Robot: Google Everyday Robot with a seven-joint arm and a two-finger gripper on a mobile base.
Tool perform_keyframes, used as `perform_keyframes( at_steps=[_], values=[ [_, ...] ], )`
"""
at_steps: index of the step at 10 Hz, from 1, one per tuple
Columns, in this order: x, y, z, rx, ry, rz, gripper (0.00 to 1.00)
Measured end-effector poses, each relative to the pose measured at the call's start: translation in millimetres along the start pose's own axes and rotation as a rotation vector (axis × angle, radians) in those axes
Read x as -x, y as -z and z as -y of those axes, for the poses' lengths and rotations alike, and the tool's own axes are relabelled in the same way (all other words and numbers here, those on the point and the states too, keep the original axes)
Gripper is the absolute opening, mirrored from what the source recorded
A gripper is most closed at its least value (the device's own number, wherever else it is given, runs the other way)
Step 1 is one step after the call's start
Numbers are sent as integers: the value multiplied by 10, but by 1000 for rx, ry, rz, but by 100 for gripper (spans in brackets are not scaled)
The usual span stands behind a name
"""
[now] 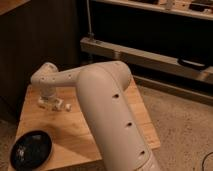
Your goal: Place the bottle in the ceramic bowl
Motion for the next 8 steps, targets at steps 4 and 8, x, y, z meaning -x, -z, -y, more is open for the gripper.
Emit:
perform_keyframes(
  at_steps=[4, 8],
  values=[
    [-13, -6, -39, -2, 20, 2, 65],
    [-38, -143, 117, -9, 7, -10, 65]
  ],
)
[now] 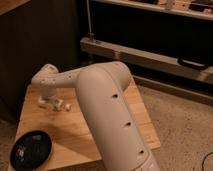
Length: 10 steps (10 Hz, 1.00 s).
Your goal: Place the bottle in the ceramic bowl
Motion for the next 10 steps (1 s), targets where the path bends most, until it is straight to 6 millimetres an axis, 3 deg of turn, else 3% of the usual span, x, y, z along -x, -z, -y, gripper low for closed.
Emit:
perform_keyframes(
  at_steps=[10],
  values=[
    [-29, -12, 66, -6, -16, 4, 65]
  ],
)
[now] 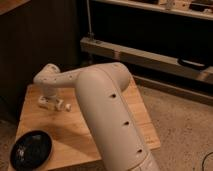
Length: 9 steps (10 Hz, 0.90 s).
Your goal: Place the bottle in the ceramic bowl
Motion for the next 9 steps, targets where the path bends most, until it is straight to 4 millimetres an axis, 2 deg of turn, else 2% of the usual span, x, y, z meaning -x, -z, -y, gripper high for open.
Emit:
perform_keyframes(
  at_steps=[2, 4, 6, 9],
  values=[
    [18, 39, 88, -19, 0, 4, 65],
    [14, -28, 277, -49, 12, 3, 65],
    [137, -185, 246, -35, 32, 11, 65],
    [212, -330, 269, -6, 62, 27, 65]
  ],
)
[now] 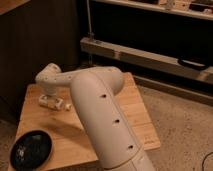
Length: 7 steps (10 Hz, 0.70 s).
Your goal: Place the bottle in the ceramic bowl
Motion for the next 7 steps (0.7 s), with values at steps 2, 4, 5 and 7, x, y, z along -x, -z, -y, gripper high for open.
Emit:
perform_keyframes(
  at_steps=[2, 4, 5, 7],
  values=[
    [114, -72, -114, 26, 34, -10, 57],
    [154, -138, -164, 47, 55, -24, 37],
    [181, -145, -185, 57, 68, -28, 26],
    [258, -139, -267, 79, 97, -23, 7]
  ],
)
